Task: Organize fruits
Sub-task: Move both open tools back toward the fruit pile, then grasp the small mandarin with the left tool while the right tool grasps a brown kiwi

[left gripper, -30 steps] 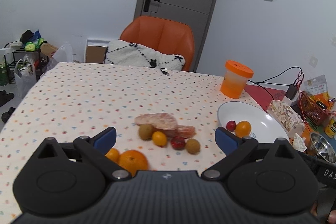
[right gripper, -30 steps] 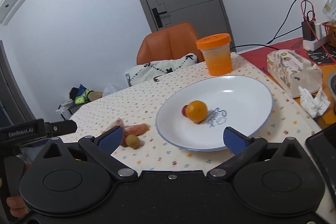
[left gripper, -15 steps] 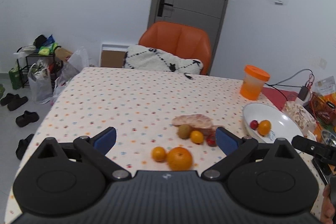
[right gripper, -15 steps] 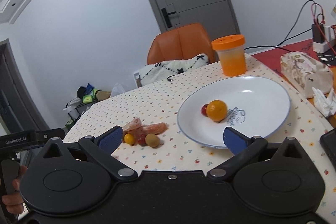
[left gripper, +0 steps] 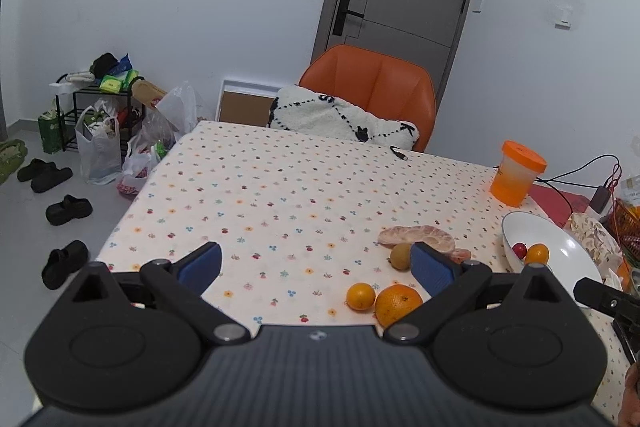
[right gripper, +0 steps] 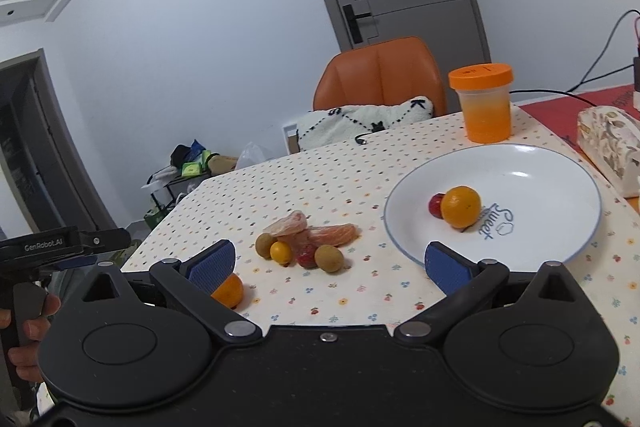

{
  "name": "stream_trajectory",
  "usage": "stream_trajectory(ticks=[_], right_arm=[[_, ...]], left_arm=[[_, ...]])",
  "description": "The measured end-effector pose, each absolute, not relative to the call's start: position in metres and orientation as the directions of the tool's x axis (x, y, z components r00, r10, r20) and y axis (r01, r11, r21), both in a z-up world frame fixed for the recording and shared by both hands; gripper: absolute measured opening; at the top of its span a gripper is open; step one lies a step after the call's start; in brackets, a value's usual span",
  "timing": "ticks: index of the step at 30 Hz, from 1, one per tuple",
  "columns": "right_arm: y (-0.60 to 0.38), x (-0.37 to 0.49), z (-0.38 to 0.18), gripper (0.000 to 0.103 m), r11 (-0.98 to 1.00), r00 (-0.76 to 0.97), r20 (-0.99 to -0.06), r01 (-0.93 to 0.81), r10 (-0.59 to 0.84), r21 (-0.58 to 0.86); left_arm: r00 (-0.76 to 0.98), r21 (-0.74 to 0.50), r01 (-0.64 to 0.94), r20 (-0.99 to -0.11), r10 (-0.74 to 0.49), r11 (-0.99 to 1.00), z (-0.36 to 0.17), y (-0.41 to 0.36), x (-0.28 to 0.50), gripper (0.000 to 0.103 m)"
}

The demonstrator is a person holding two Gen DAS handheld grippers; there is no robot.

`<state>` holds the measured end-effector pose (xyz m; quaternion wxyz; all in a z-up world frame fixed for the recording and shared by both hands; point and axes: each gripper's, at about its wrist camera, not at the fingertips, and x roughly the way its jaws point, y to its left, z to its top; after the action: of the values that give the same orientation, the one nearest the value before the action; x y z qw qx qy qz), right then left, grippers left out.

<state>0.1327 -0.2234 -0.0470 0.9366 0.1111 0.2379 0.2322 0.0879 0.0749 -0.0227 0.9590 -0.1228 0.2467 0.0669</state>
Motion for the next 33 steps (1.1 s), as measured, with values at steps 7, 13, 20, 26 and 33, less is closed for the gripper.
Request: stream_trajectory(ticks=[7,13,20,26,33], right_arm=[[-0.210,0.144,-0.053,0.079,0.856,0.748,-0.421,-0.407,0.513,0.320],[-0.195,0.157,-0.061,0.070,0.858,0.733,-0.448,-0.420,0.512,0.295],[-0.181,0.173,-0.070,0.058,0.864,0.715,-0.485,-0.422,0.504,0.275],[-0.170,0.182,-0.077,0.047,0.867,0.695,-0.522,-0.435,0.495,0.242],[-0.154,0.192,-0.081,0.038,0.890,0.717,-0.539,-0.422,0.443,0.172]], left_arm=[[0.868,-0.234,-0.176,-0.495,0.039,0.956,-0.038,0.076,0.098,0.095],[0.838,-0.239,-0.165,-0.546,0.008,0.957,-0.060,0.075,0.117,0.067],[0.816,-0.225,-0.127,-0.577,-0.027,0.966,-0.077,0.069,0.132,0.059],[0.812,-0.249,-0.097,-0.579,-0.068,0.964,-0.084,0.070,0.137,0.045],[0.816,-0.250,-0.060,-0.571,-0.097,0.966,-0.086,0.068,0.140,0.045]])
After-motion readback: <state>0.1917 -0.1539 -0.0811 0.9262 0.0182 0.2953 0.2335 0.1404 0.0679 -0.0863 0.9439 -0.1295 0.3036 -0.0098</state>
